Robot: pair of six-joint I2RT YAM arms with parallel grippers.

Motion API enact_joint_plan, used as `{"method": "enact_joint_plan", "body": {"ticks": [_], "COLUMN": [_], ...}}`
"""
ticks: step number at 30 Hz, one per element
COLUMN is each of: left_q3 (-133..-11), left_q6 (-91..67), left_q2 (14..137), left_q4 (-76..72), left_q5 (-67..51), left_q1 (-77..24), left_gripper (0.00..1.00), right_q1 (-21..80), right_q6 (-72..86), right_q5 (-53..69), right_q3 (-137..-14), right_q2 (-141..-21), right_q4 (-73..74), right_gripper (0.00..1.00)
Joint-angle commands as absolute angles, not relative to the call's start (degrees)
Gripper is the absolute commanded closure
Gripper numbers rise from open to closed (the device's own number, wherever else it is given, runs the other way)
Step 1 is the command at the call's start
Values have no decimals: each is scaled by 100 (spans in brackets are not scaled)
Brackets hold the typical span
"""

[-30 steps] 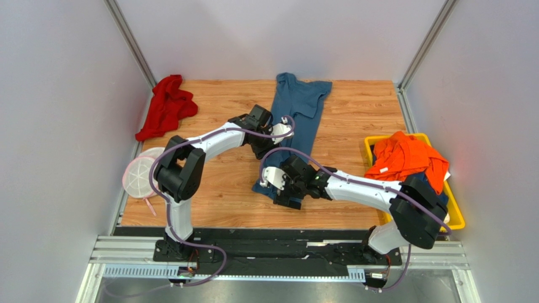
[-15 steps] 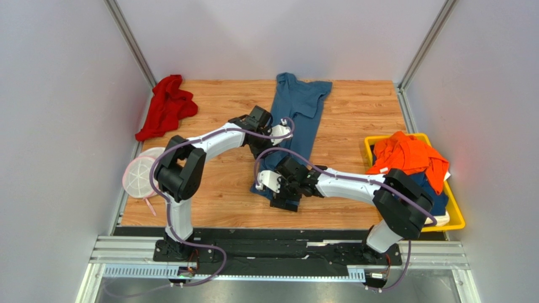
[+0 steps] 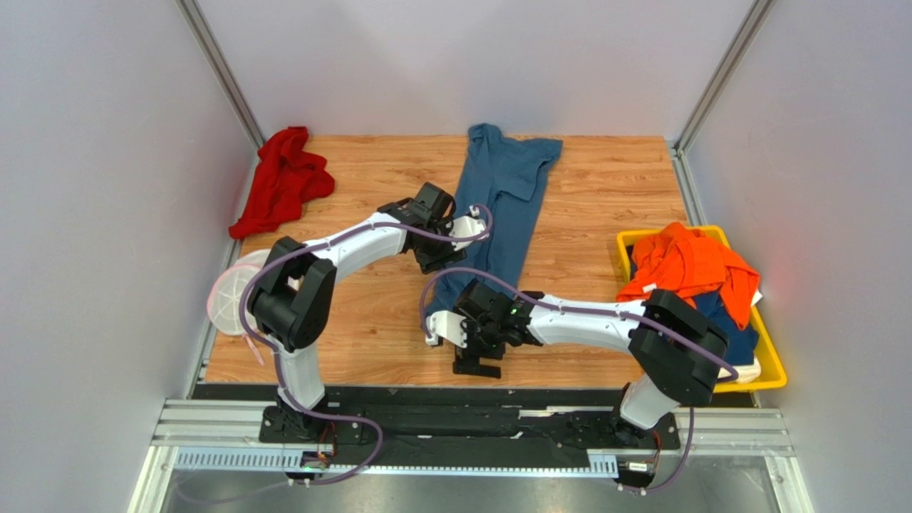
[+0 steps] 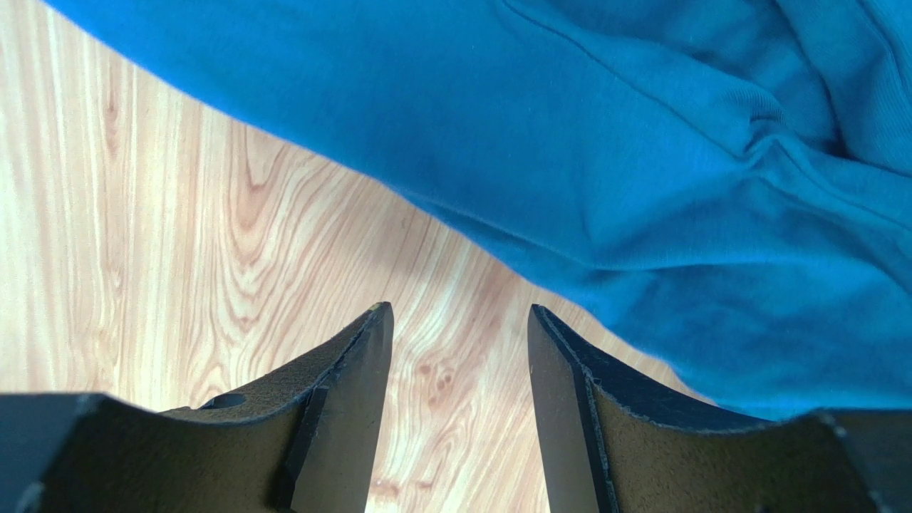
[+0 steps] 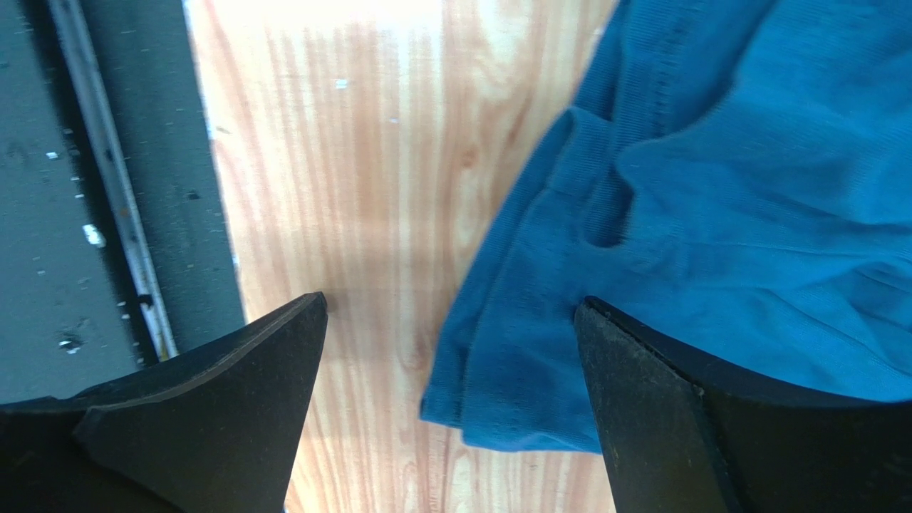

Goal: Fold and stack the t-shirts
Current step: Rotate the tshirt 70 degrees

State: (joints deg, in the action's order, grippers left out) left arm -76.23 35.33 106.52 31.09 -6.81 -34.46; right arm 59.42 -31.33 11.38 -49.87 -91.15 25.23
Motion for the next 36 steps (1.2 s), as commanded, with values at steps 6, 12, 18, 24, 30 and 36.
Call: {"method": "enact_joint_plan", "body": {"ticks": [6, 12, 18, 24, 30, 36], "left_q3": [-7611, -7419, -6882, -6715, -6715, -6557], "left_q6": [3490, 3217, 3077, 2804, 2733, 2760], "left_q2": [10187, 9871, 9536, 9676, 9931, 10124], "left_q4": [3357, 3797, 3867, 3577, 3366, 3085], "left_q5": [-948, -1537, -1504, -1240, -1029, -809], "left_q1": [-3463, -3472, -3779, -4139, -4157, -4184], "left_gripper": [41, 41, 41, 41, 41, 41], "right_q1": [6047, 6038, 6029, 5854, 5766, 5748], "right_q6": [-3076, -3050, -3032, -3155, -3173, -3155], "right_q5": [1021, 82, -701, -1142, -1116, -1046], "right_q3": [-5106, -4949, -4676, -4421, -4298, -4228], "right_q2": [-8930, -8149, -7305, -6944, -6785, -6706], "right_q4": [2681, 2444, 2294, 1995, 1995, 1986], "right_gripper": [10, 10, 9, 9, 9, 9]}}
